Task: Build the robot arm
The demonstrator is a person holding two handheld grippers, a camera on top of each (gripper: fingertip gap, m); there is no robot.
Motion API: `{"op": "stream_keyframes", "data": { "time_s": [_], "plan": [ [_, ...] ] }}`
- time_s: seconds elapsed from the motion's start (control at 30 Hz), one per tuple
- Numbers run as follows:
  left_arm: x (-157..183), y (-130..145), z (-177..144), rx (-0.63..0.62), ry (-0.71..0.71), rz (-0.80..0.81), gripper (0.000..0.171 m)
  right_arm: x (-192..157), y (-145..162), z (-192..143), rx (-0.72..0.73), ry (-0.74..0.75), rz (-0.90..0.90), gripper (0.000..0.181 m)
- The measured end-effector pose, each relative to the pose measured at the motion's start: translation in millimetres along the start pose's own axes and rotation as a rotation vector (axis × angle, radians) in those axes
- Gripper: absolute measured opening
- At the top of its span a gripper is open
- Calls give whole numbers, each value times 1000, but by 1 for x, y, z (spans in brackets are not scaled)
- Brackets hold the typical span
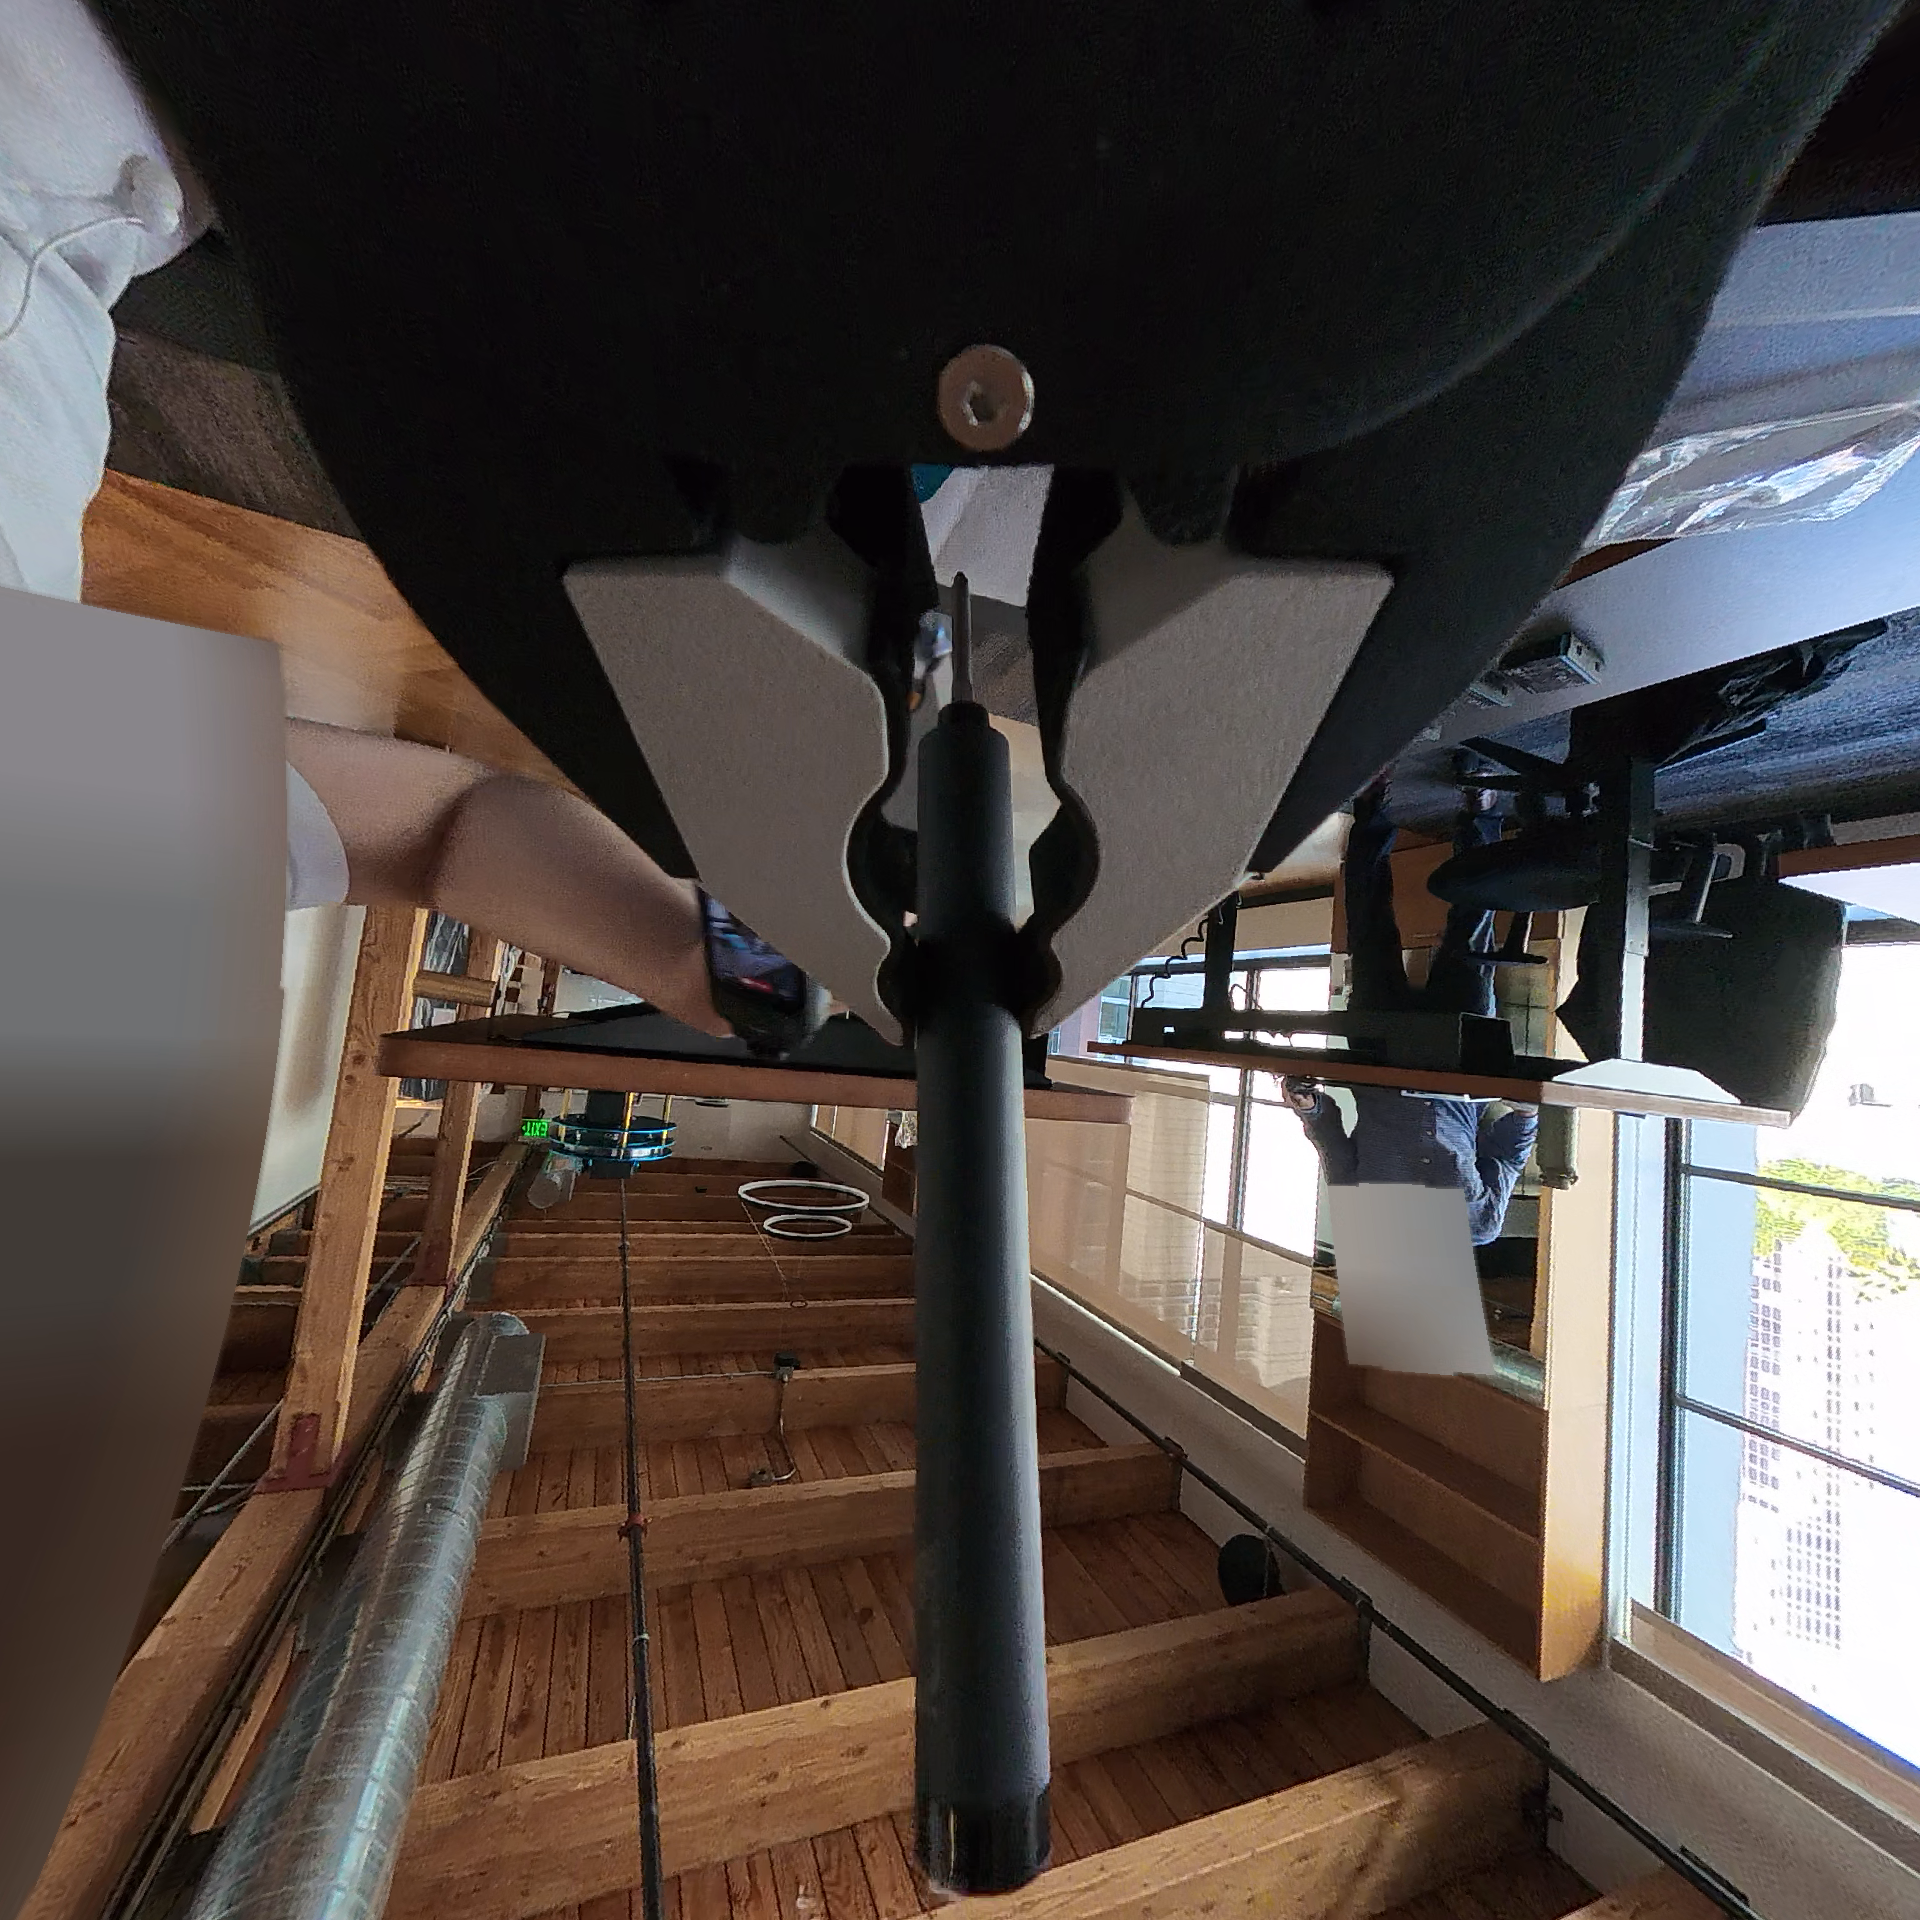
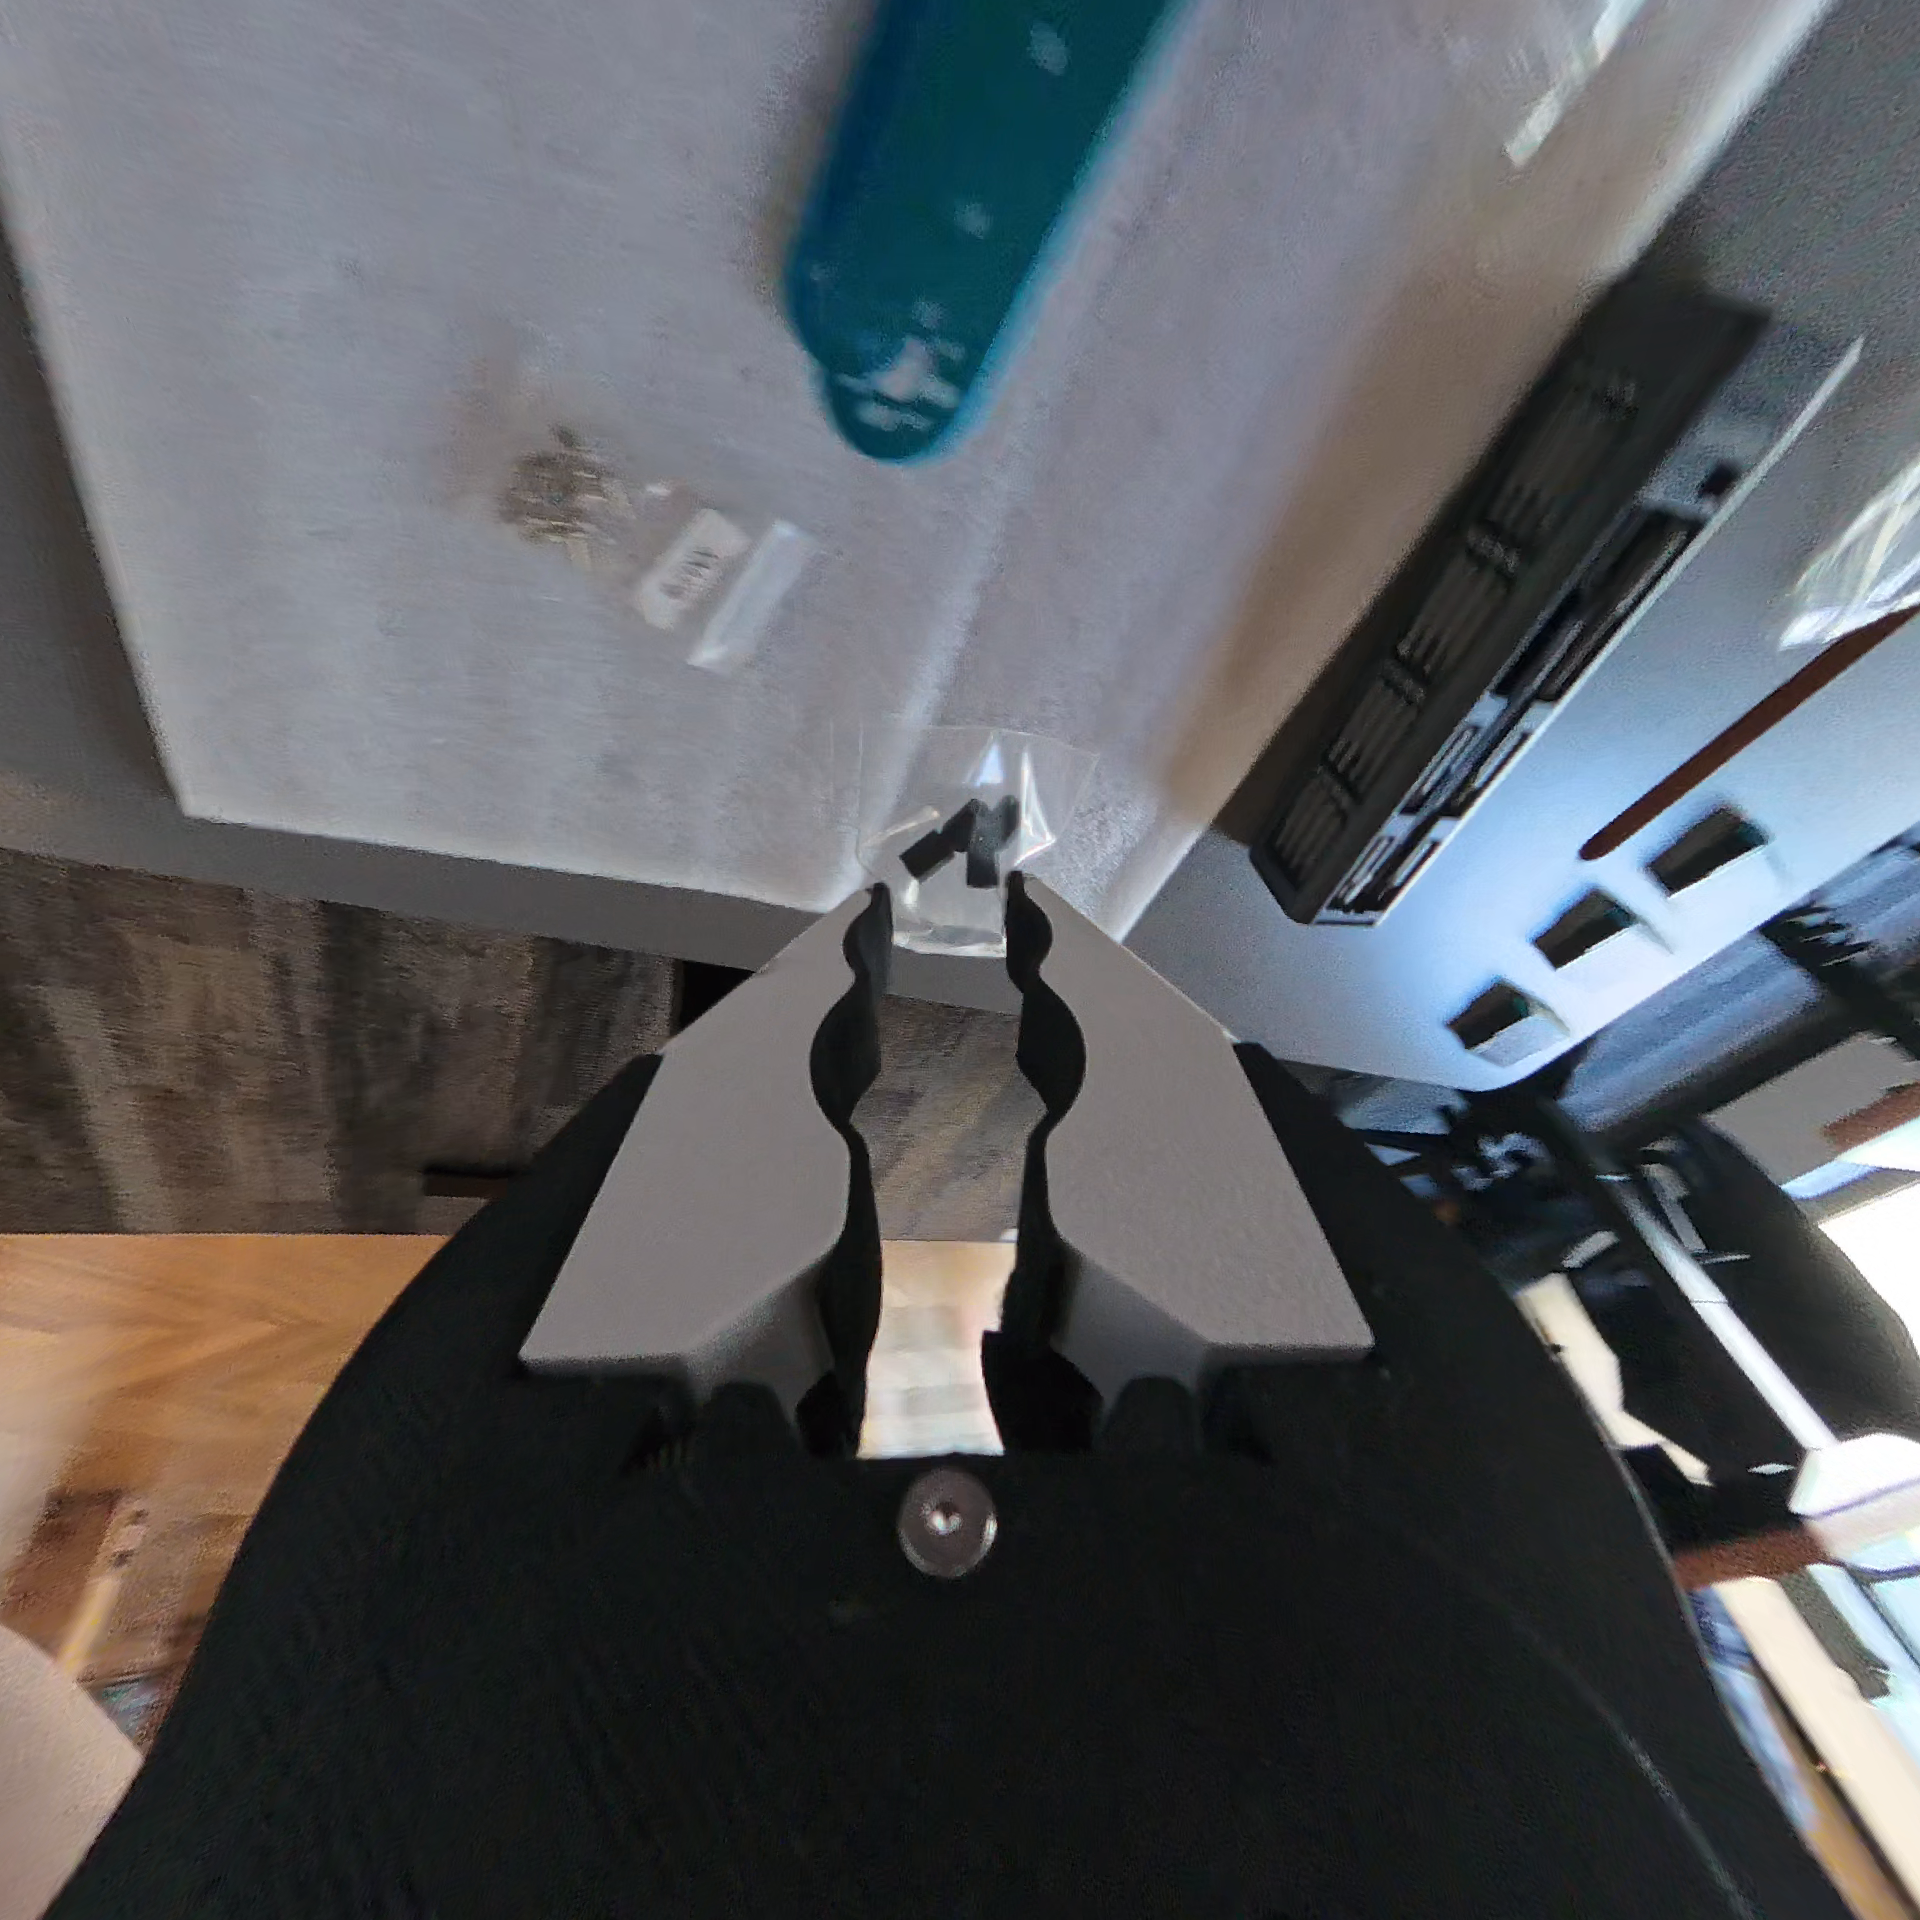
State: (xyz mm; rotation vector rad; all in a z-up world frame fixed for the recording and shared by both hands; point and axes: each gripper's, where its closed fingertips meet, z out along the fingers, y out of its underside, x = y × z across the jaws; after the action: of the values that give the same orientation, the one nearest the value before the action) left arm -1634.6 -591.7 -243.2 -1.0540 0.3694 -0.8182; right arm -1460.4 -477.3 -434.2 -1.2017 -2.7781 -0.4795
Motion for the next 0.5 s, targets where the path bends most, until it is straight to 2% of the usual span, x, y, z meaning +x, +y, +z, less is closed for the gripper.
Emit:
{"op": "stream_keyframes", "data": {
  "time_s": [0.13,0.2,0.33,0.43,0.5],
  "plan": [
    [-3,5,1,-17,-5,-5,16,31,-2,35,78,-152,106,21],
    [-3,6,2,-21,-4,-9,16,35,-10,55,112,-236,137,21],
    [-2,7,2,-27,0,-8,16,39,-17,85,125,-277,133,26],
    [-3,7,2,-29,0,-9,16,41,-14,88,156,-301,148,39],
    [-3,6,2,-26,-1,-7,16,53,-15,77,262,-295,200,44]
  ]
}}
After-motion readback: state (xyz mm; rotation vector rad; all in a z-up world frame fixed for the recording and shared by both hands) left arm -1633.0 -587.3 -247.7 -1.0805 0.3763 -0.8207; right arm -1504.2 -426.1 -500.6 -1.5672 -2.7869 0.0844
